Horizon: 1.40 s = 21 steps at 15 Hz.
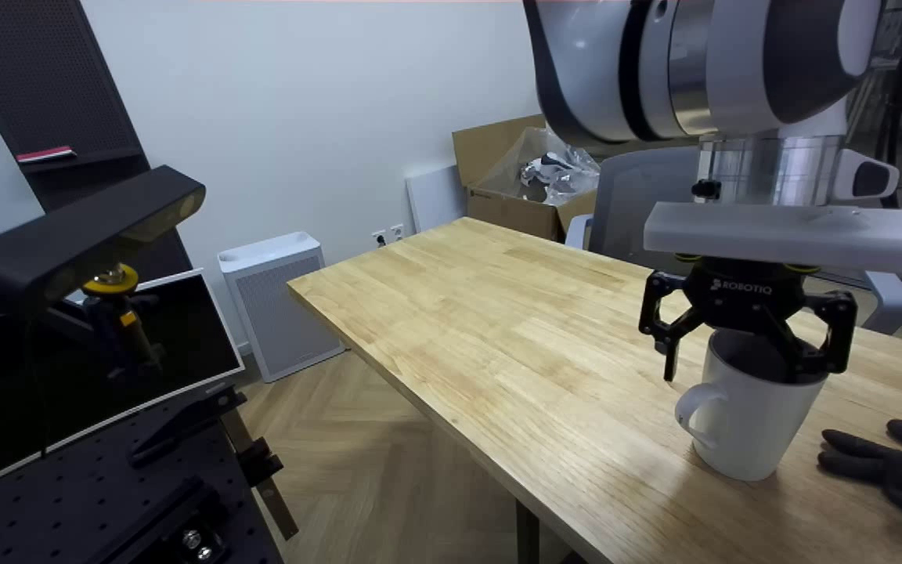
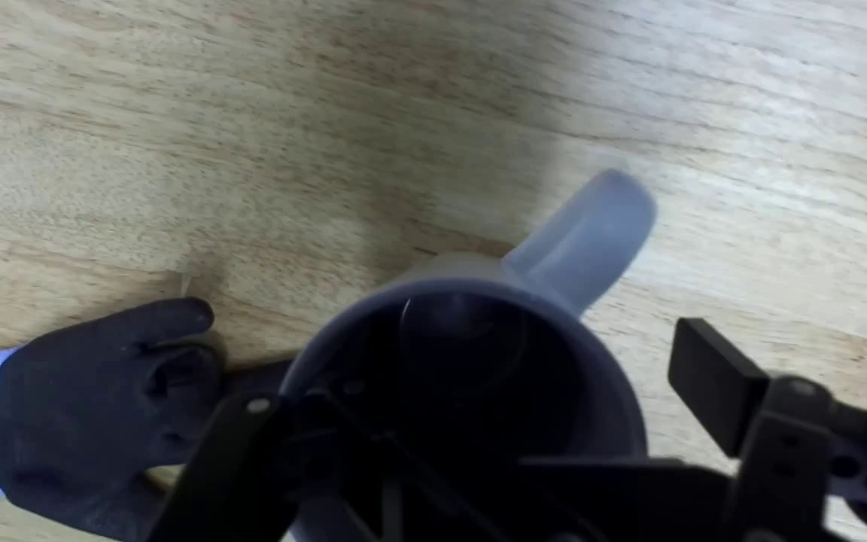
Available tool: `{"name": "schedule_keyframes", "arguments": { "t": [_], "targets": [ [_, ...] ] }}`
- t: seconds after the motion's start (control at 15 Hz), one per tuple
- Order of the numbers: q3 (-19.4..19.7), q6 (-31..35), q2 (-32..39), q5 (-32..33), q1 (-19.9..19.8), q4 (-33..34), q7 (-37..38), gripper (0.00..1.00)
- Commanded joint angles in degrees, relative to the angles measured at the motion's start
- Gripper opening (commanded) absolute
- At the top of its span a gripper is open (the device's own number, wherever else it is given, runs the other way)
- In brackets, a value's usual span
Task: Move the cup slightly to the left
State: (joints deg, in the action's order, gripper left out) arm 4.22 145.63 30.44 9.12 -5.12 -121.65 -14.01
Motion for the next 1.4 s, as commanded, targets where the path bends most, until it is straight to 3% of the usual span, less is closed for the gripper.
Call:
{"name": "schedule_keyframes", "arguments": {
  "t": [0.0, 0.6, 1.33],
  "targets": [
    [1.23, -0.63, 1.25, 1.59, 0.95, 1.85, 3.26, 0.6],
    [1.77, -1.59, 2.01, 2.44, 1.4, 2.28, 4.61, 0.02],
    [0.0, -6.76, -0.95, 0.12, 0.43, 5.29, 3.14, 0.04]
  ]
}}
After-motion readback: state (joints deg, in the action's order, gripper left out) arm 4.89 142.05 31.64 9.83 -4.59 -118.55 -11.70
